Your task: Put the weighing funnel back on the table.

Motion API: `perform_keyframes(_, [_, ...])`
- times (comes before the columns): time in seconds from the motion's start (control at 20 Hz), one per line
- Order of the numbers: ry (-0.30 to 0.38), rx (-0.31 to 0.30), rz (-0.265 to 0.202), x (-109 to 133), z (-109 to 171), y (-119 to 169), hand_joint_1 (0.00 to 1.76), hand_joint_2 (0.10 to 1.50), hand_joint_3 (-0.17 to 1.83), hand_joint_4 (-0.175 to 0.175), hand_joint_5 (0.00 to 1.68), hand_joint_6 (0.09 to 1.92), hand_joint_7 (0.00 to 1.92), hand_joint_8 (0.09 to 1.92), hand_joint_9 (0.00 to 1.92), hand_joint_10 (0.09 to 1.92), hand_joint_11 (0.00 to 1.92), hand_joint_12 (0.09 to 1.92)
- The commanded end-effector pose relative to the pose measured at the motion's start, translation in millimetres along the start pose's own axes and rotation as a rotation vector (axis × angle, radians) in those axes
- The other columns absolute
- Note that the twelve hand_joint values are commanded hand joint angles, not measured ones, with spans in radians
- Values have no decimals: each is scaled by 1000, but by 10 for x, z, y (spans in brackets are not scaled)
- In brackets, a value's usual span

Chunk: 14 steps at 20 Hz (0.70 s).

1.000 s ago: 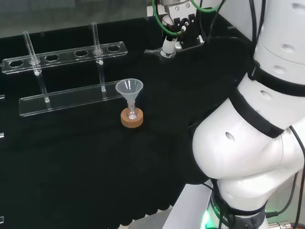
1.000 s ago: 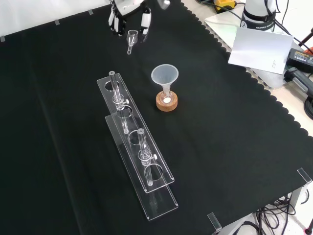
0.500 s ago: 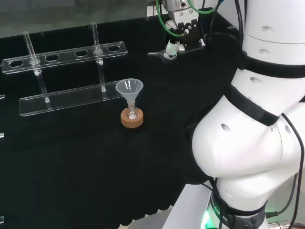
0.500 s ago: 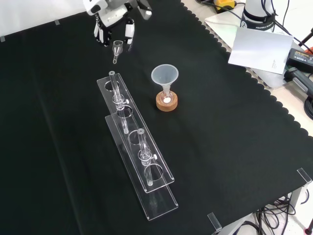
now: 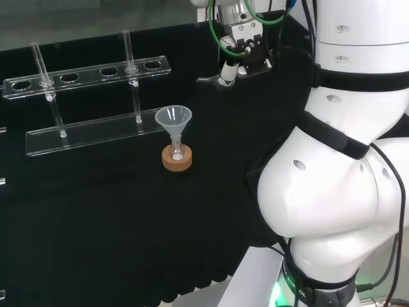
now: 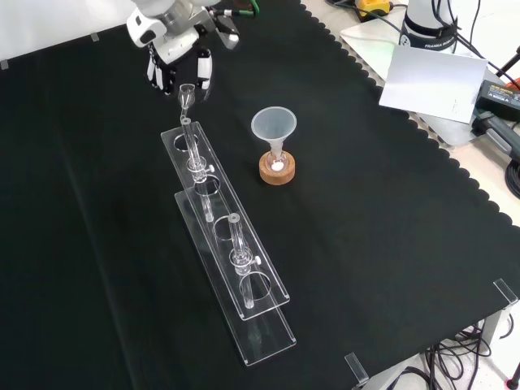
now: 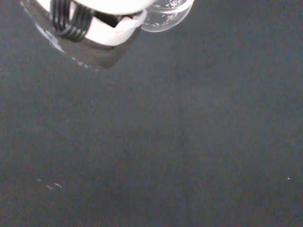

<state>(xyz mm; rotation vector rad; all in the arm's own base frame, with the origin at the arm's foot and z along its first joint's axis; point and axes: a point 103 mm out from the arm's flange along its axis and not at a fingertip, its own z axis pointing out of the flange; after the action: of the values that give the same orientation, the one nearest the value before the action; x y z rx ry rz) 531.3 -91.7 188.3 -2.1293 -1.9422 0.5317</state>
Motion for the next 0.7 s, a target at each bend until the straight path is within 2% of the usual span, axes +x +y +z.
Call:
perform_keyframes(0.05, [-33, 16, -34, 114, 129, 184, 1118, 723, 525, 175, 1285, 598, 754, 653, 1236, 87, 1079, 853])
perform_keyframes(0.7, [-89, 54, -72, 318, 392, 452, 1118, 724, 525, 175, 1283, 601, 754, 654, 1236, 87, 1077, 854])
